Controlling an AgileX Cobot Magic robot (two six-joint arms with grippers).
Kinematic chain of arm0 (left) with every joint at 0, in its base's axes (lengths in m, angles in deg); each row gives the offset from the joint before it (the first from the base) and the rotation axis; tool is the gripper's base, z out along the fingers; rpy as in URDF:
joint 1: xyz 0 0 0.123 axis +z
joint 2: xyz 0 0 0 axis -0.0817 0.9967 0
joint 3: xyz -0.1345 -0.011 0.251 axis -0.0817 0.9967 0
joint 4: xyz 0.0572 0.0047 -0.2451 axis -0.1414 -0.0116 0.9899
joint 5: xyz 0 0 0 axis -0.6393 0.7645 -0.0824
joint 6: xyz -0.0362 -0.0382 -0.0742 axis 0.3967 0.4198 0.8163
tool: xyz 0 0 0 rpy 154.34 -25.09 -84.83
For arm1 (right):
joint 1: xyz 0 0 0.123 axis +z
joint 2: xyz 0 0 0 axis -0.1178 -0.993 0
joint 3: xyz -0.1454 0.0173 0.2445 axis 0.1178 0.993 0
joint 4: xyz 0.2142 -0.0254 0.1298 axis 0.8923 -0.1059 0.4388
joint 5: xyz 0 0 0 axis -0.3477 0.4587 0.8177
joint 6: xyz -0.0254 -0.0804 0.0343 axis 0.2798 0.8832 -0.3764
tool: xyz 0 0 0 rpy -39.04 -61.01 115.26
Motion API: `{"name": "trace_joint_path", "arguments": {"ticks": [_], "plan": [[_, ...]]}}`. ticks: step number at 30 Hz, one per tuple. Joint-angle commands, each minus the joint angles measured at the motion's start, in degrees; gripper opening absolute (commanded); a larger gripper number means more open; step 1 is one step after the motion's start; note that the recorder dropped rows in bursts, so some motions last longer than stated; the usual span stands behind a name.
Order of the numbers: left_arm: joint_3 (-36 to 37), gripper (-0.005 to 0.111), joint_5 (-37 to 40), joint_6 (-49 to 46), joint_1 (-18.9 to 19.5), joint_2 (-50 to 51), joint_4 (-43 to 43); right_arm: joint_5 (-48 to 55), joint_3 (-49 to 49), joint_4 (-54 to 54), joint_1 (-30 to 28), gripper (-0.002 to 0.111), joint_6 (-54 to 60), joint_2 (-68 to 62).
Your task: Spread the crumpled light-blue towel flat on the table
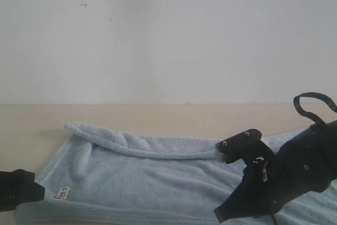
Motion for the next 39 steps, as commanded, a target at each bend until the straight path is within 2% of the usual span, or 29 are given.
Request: {"name": "trace_joint_path", "arguments": {"ticks": [1, 7, 16, 22, 25, 27, 32, 36, 38, 39], "plan": [[-0.2, 0.064, 3.4, -0.7, -0.4, 0.0, 0.0, 0.6, -0.3, 0.5, 0.6, 0.0, 0.6, -0.1], [-0.1, 0.064, 8.4, -1.4, -0.4, 0.0, 0.0, 0.6, -0.3, 0.5, 0.6, 0.0, 0.6, -0.1], [-0.2, 0.064, 4.3, -1.4, -0.4, 4.1, 0.0, -0.1, -0.3, 0.8, 0.6, 0.0, 0.6, -0.1], [-0.3, 0.064, 5.2, -1.8, -0.4, 7.2, 0.0, 0.1, -0.3, 1.4, 0.6, 0.0, 0.6, -0.1], [-0.3, 0.063, 5.4, -4.4, -0.4, 7.7, 2.7, 0.1, -0.3, 1.4, 0.6, 0.0, 0.6, -0.1], [-0.3, 0.057, 5.8, -5.4, -0.4, 7.7, 3.7, 0.0, -0.3, 1.5, 0.6, 0.0, 0.6, -0.1], [-0.3, 0.024, 5.8, -5.4, -0.4, 7.7, 3.7, -0.1, -0.3, 1.8, 0.6, 0.0, 0.6, -0.1], [-0.3, 0.007, 3.8, -5.4, -0.4, 7.7, 3.5, -0.1, -0.3, 2.1, 0.6, 0.0, 0.6, -0.1], [-0.3, 0.004, 1.7, -4.9, -0.4, 7.7, 1.5, 0.2, -0.3, 3.2, 0.6, 0.0, 0.6, -0.1], [0.3, 0.004, 2.2, -0.5, -0.4, 7.1, 0.0, 1.1, -0.3, 3.5, 0.6, 0.0, 0.6, -0.1]]}}
